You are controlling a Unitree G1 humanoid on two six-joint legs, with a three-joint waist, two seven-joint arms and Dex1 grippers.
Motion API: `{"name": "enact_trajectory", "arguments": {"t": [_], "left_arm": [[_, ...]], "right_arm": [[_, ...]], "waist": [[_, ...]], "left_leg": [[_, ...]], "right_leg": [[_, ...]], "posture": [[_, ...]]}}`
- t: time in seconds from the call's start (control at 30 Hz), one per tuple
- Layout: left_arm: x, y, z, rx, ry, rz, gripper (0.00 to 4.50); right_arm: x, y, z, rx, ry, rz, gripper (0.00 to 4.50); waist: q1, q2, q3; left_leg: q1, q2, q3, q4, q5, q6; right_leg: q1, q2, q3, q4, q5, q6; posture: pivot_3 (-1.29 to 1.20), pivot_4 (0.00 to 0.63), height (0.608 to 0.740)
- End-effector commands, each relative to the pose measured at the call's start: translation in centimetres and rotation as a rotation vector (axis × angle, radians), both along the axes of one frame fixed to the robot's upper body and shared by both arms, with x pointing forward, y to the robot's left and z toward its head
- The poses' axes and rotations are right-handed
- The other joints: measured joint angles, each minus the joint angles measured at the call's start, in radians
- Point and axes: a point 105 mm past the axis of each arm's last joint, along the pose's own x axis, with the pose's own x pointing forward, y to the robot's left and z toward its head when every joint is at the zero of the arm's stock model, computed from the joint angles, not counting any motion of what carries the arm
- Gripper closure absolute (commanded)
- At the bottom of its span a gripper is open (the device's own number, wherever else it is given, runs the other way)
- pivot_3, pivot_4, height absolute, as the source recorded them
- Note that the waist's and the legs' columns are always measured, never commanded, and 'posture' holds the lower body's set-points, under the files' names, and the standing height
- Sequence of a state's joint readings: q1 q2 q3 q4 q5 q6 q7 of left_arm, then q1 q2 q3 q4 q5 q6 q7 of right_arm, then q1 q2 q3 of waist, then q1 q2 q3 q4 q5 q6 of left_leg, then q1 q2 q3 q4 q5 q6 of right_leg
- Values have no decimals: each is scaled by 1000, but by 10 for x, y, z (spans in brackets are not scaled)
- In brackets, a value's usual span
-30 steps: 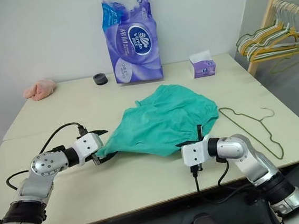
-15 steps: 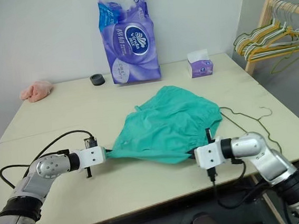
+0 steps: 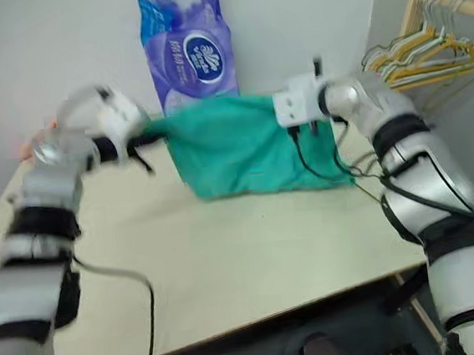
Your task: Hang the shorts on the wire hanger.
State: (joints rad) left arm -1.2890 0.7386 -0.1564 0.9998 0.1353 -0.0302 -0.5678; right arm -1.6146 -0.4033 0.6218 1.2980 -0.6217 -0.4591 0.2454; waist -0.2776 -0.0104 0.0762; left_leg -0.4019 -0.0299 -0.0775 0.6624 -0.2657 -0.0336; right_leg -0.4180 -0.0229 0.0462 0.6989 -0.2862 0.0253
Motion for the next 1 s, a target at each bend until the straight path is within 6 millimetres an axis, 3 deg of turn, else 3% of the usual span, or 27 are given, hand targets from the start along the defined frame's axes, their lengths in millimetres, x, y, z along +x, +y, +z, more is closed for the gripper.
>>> {"name": "enact_trajectory", "arguments": {"t": [0.03,0.07,0.13,0.2,0.23,0.27,0.33,0.37,0.43,0.53,0.67,0.8,1.0], "left_arm": [[-56,-4,153,482,-652,124,4465],[-63,-12,154,600,-672,78,4465],[-64,-20,128,720,-588,-25,4465],[-55,-19,67,767,-366,-138,4465],[-55,-16,26,776,-220,-201,4465],[-60,-15,-9,762,-99,-256,4465],[-80,-16,-74,696,135,-364,4465],[-94,-14,-101,660,246,-404,4465],[-120,-11,-137,617,409,-445,4465],[-153,-10,-167,536,588,-492,4465],[-184,-8,-182,502,750,-537,4465],[-209,-8,-191,476,872,-596,4465],[-242,-17,-210,418,1025,-699,4465]], "right_arm": [[-54,26,129,221,-529,219,4500],[-62,23,135,256,-557,268,4500],[-64,16,123,283,-524,332,4500],[-56,13,84,234,-412,379,4500],[-51,12,54,210,-318,400,4500],[-48,11,26,188,-224,418,4500],[-46,7,-30,145,-50,445,4500],[-48,6,-56,115,24,464,4500],[-55,4,-89,90,118,493,4500],[-67,4,-121,77,217,540,4500],[-88,-1,-162,0,399,587,4500],[-119,-24,-210,-187,679,575,4500],[-160,-62,-249,-324,977,477,4500]], "waist": [[-20,-2,1],[-25,-1,-3],[-22,3,-20],[-7,11,-34],[2,15,-38],[6,14,-37],[7,7,-28],[3,3,-24],[0,2,-24],[1,2,-23],[6,1,-24],[32,1,-24],[58,2,-23]], "left_leg": [[-11,-1,2,-1,2,-4],[-22,-1,4,-1,3,-5],[-21,0,4,-8,3,-6],[-4,-1,3,-22,-1,-7],[6,-1,4,-26,-3,-4],[20,-2,5,-28,-5,-2],[51,-3,8,-28,-11,11],[56,-3,8,-26,-10,13],[46,0,6,-17,-7,17],[32,0,5,-6,-7,16],[36,1,4,-6,-7,17],[41,1,-1,-5,-8,17],[40,1,-4,-2,-8,17]], "right_leg": [[-14,-1,3,4,0,0],[-28,-1,5,10,0,0],[-32,-1,7,9,0,1],[-15,-1,7,-2,-3,5],[-2,-1,8,-7,-6,8],[16,0,13,-17,-11,6],[46,2,16,-17,-12,6],[51,2,16,-15,-11,6],[42,5,16,-12,-2,3],[28,5,16,-1,-2,3],[35,5,13,-3,-3,4],[46,5,7,-10,-3,4],[47,5,3,-11,-3,4]], "posture": [[-199,0,740],[-197,0,740],[-194,0,740],[-194,0,740],[-183,8,740],[-184,9,740],[-188,11,740],[-193,13,740],[-195,13,740],[-192,11,740],[-190,9,740],[-194,9,740],[-203,14,740]]}}
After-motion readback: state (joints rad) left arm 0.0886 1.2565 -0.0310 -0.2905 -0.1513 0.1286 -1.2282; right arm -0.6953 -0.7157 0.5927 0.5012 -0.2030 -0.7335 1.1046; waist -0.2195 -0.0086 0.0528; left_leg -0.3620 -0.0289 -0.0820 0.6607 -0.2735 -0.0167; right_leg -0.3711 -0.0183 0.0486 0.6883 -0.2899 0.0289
